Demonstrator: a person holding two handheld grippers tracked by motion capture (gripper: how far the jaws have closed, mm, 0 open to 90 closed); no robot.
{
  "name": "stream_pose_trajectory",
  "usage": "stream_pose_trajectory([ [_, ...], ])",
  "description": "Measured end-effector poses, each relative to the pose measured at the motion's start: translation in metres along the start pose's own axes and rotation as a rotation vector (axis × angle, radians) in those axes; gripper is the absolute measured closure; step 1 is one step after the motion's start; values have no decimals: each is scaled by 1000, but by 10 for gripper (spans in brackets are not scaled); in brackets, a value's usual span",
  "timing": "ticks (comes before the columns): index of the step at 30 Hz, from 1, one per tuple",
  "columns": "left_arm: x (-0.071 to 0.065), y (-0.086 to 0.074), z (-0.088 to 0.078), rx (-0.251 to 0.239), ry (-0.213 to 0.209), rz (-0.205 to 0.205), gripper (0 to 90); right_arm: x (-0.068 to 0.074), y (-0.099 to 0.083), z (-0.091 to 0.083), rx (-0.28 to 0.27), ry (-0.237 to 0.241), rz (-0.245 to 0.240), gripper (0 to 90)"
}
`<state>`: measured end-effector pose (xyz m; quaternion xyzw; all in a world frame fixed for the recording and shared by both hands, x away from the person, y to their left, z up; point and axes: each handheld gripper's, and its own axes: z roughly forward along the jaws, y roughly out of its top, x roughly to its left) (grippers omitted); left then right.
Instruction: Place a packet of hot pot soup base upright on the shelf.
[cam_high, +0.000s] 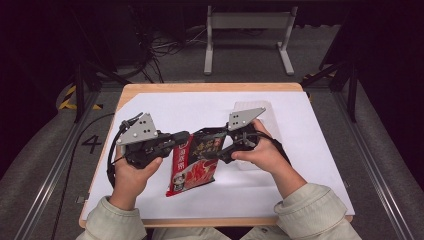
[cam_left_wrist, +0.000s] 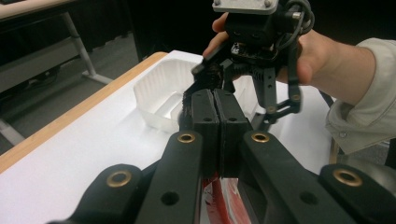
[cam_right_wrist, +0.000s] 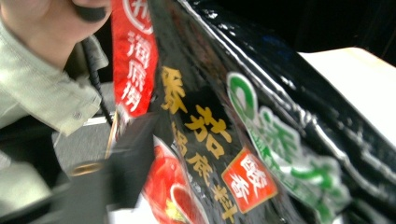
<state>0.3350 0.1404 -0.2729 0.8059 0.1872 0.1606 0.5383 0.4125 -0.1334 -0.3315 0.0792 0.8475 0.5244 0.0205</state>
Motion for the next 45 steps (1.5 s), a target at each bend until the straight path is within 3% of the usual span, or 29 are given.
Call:
stream_pose_trajectory([
  [5, -1, 0, 0, 1, -7, 5, 894, -4, -1, -1, 29, -16, -21, 577],
  [10, -1, 1, -2, -9, -19, 3, 894, -4, 1, -4, 20, -16, -21, 638],
  [15, 0, 1, -4, -21, -25, 1, 893, -2, 3, -9, 10, -2, 14, 719],
  [19, 0, 0, -6, -30, -27, 24, 890, -2, 5, -10, 21, 20, 47, 751],
  [26, 3, -3, -5, -31, -42, 2, 880, -1, 7, -15, 30, 19, 61, 781],
  [40, 7, -4, -10, -53, -53, -1, 837, 1, 14, -26, -12, 14, 119, 800],
  [45, 7, -4, -13, -49, -41, 2, 732, 2, 20, -27, -1, -12, 113, 801],
])
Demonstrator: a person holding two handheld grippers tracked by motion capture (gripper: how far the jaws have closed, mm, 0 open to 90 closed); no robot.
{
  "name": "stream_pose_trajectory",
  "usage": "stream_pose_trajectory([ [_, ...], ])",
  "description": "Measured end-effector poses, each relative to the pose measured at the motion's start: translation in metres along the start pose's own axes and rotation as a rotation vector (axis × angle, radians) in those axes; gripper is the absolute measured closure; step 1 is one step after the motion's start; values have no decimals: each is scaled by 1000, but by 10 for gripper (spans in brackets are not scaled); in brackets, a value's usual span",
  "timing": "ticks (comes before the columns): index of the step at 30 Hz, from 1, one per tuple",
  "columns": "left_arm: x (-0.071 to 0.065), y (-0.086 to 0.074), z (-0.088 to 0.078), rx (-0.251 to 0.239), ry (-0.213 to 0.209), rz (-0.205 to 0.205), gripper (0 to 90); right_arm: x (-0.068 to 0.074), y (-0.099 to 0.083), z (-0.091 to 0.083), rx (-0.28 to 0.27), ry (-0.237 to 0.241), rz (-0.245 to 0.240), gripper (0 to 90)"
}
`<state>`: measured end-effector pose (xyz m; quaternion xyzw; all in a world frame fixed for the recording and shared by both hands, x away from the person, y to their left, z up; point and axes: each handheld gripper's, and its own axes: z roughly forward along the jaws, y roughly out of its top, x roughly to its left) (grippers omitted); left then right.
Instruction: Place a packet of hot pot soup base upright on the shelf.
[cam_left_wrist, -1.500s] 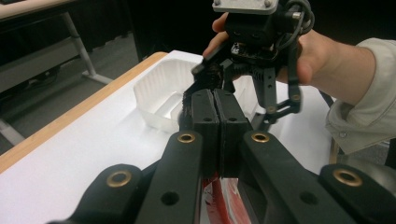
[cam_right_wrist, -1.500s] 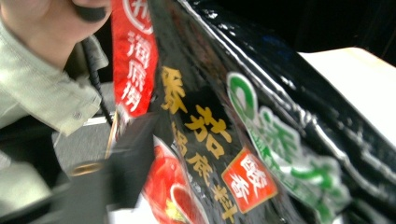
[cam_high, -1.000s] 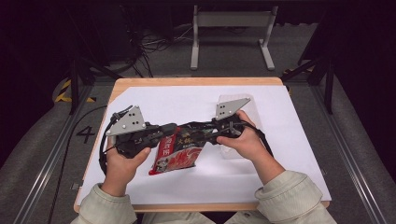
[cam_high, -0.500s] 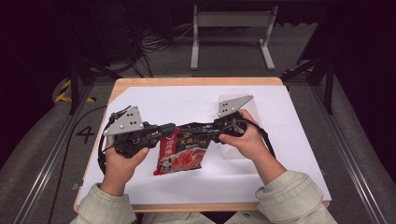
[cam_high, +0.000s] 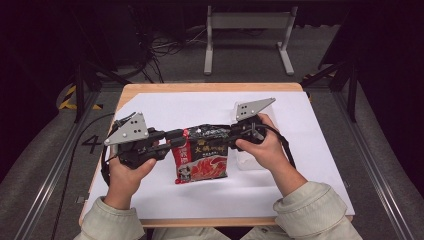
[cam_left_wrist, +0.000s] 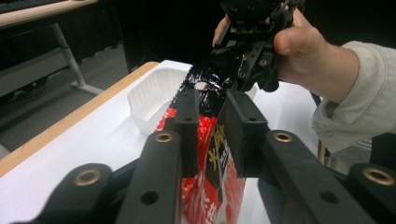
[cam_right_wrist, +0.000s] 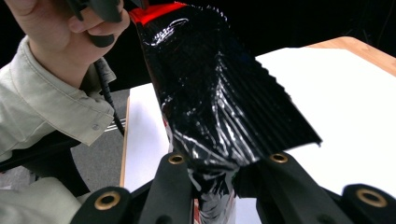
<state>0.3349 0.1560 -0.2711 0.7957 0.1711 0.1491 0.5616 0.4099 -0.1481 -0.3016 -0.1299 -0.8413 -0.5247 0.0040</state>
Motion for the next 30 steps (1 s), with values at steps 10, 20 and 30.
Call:
stream_pose_trajectory([
  [10, 9, 0, -17, -19, 60, -27, 535, 0, 16, -13, -17, -57, -10, 801],
  [20, 20, -4, -30, -17, 90, -60, 481, -3, 37, -27, -24, -115, -19, 801],
  [30, 33, -12, -33, 7, 124, -107, 446, -13, 53, -47, -37, -210, -5, 801],
])
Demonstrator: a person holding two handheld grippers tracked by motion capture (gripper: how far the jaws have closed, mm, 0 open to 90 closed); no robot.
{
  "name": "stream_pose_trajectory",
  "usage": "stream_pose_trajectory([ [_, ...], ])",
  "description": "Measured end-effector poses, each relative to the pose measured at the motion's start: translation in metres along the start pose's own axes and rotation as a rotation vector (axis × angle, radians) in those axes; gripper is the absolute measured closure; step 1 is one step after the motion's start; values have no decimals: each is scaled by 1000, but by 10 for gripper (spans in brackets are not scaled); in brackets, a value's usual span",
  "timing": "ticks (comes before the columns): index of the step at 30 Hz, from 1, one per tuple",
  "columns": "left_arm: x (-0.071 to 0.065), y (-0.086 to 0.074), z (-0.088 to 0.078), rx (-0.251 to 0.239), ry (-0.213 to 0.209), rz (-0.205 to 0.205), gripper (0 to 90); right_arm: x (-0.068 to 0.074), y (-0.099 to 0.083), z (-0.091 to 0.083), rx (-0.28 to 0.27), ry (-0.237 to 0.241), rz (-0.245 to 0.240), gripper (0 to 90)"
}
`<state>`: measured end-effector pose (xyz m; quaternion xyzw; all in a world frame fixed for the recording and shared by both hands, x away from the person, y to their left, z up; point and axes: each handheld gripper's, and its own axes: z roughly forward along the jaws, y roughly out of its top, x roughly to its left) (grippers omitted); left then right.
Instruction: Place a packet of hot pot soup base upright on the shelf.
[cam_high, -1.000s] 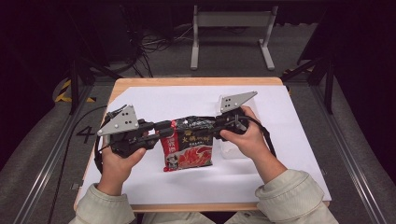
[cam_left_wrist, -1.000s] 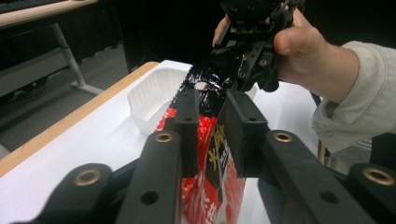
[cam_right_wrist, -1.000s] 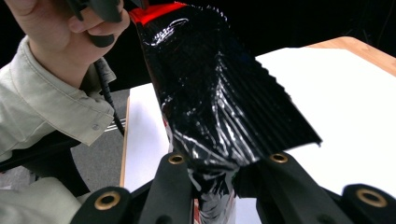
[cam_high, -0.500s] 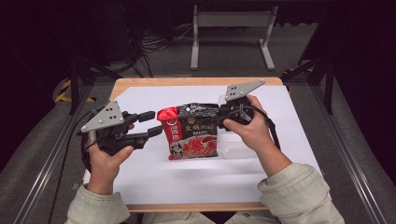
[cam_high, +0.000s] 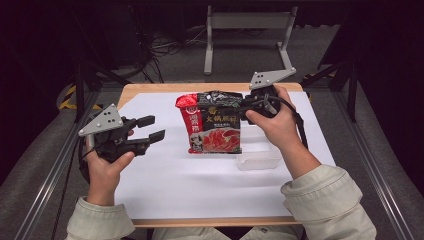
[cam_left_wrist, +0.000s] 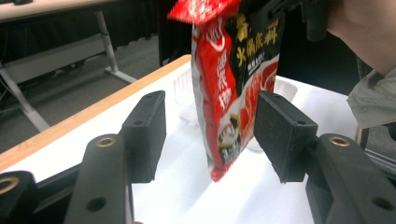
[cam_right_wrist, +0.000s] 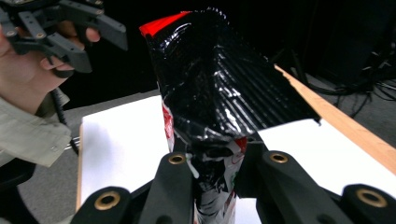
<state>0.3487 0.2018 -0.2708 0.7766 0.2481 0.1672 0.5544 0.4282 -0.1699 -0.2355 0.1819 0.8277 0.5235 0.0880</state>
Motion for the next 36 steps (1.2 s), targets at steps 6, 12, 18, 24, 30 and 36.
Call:
stream_pose_trajectory([
  [6, 6, -4, 0, 11, 11, -21, 433, -13, 4, -7, -11, -59, 9, 802],
  [12, 11, -6, -1, 21, 30, -26, 424, -25, 7, -14, -20, -108, 21, 802],
  [18, 16, -9, -2, 18, 27, -47, 421, -39, 11, -22, -24, -168, 29, 802],
  [24, 21, -12, -1, 25, 30, -59, 396, -56, 12, -31, -28, -234, 38, 801],
  [30, 21, -13, 0, 31, 22, -64, 401, -75, 10, -36, -2, -308, 45, 801],
  [36, 21, -13, 0, 28, 23, -68, 399, -91, 3, -42, 6, -365, 59, 801],
])
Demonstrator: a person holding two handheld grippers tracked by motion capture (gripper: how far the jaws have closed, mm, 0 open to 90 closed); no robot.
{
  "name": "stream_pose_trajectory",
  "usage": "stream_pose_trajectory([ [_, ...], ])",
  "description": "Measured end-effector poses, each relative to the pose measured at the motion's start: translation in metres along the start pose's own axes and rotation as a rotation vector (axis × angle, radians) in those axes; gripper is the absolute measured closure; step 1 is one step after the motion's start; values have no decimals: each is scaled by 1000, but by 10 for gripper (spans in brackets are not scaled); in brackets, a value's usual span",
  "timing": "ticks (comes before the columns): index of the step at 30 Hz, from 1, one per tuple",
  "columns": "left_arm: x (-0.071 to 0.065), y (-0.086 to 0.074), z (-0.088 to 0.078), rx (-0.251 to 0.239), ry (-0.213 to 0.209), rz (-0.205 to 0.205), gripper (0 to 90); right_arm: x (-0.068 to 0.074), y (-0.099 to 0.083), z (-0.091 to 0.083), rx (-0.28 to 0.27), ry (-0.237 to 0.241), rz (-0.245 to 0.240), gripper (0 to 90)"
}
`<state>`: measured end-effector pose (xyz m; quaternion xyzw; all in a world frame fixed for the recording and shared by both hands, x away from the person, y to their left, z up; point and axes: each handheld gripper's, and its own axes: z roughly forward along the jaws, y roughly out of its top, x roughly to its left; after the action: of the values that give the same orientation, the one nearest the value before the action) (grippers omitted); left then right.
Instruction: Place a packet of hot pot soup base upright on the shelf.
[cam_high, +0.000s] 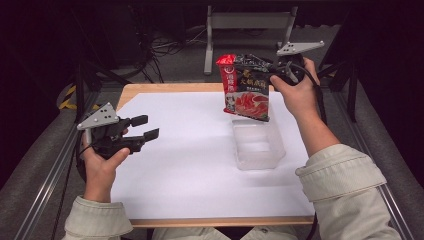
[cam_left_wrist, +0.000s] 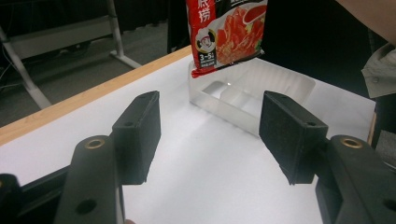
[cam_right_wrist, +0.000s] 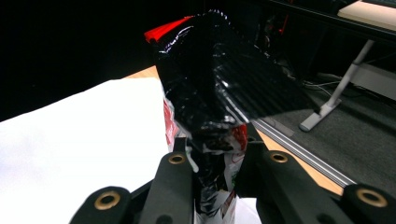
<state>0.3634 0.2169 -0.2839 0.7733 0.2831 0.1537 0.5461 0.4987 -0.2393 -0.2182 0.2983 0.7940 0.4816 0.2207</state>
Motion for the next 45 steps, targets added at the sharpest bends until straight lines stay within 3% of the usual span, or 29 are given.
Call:
stream_pose_trajectory([
  [9, 0, 0, 3, 7, -2, 5, 393, -17, -11, 1, 3, -59, 26, 801],
  [14, 0, -1, 4, 8, -4, 0, 397, -22, -17, 4, 9, -70, 43, 800],
  [32, -2, -2, 9, 22, -3, 1, 408, -35, -38, 21, 10, -21, 50, 800],
  [45, -4, -3, 16, 42, -13, 6, 408, -40, -53, 30, 11, 2, 22, 795],
])
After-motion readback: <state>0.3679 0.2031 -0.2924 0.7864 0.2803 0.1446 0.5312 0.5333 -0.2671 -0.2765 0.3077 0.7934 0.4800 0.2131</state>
